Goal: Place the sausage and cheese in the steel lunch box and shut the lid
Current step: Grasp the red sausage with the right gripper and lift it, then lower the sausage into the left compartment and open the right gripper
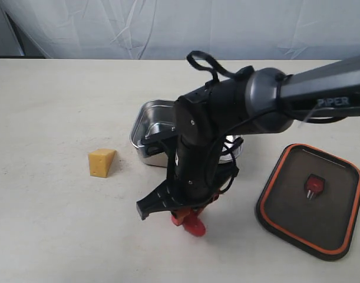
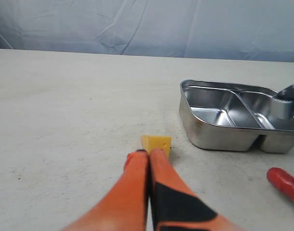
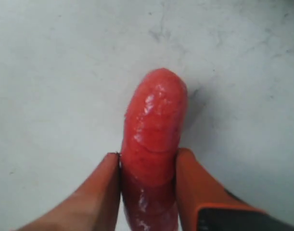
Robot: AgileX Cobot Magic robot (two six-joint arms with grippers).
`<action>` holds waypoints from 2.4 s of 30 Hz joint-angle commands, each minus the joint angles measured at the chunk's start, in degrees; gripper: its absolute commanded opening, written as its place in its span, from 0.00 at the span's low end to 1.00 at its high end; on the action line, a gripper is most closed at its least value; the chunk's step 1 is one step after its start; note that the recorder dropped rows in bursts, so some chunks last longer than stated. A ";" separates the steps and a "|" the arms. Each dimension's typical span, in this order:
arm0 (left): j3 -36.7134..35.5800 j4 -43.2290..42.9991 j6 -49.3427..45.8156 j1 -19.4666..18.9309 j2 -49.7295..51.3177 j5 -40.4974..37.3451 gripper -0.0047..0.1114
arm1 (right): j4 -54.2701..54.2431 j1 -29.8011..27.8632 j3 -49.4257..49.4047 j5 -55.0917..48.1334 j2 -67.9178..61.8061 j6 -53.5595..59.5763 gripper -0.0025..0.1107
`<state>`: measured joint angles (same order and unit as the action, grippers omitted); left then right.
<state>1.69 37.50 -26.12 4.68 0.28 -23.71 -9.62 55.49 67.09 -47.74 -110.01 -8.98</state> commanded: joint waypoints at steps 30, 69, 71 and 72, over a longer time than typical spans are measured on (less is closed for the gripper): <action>-0.06 -0.13 0.15 0.00 -0.28 0.00 0.04 | 5.42 -17.17 8.76 8.06 1.81 4.39 0.02; -0.06 -0.13 0.15 0.00 -0.28 0.00 0.04 | -1.34 -15.92 8.79 21.69 0.40 10.56 0.02; -0.06 -0.13 0.15 0.00 -0.28 0.00 0.04 | -1.64 -14.84 8.79 22.85 -0.10 13.11 0.02; -0.06 -0.13 0.15 0.00 -0.28 0.00 0.04 | -1.48 -14.55 8.79 23.02 -0.48 13.51 0.02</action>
<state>1.69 37.50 -26.12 4.68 0.28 -23.71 -9.96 39.76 75.52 -27.00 -109.68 1.04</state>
